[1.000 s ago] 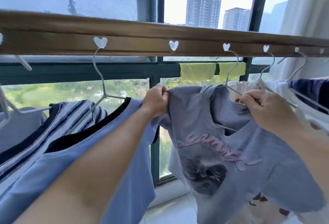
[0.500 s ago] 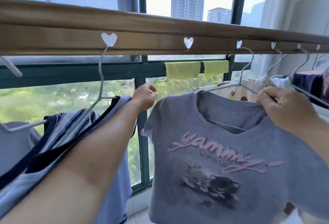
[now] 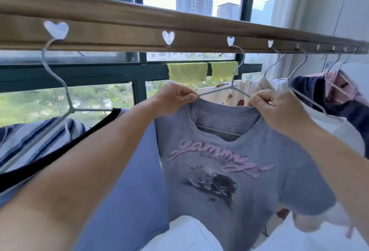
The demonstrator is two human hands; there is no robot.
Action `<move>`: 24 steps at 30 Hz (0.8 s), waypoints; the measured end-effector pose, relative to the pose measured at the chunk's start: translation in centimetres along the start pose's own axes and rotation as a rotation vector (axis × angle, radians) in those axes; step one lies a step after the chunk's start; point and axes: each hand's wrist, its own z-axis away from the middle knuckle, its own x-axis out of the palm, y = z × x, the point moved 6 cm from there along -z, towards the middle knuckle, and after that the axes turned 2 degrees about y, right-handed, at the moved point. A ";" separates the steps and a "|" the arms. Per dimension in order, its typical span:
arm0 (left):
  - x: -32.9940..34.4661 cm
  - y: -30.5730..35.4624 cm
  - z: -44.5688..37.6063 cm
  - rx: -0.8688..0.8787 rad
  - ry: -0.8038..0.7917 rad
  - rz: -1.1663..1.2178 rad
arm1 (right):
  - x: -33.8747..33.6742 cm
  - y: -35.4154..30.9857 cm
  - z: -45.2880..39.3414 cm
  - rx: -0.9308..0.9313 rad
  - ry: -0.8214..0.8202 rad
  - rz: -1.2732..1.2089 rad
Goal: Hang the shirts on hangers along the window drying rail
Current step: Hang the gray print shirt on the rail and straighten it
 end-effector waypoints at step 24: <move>-3.2 -0.2 2.7 0.048 0.104 0.040 | 0.5 0.1 2.0 0.166 -0.111 -0.253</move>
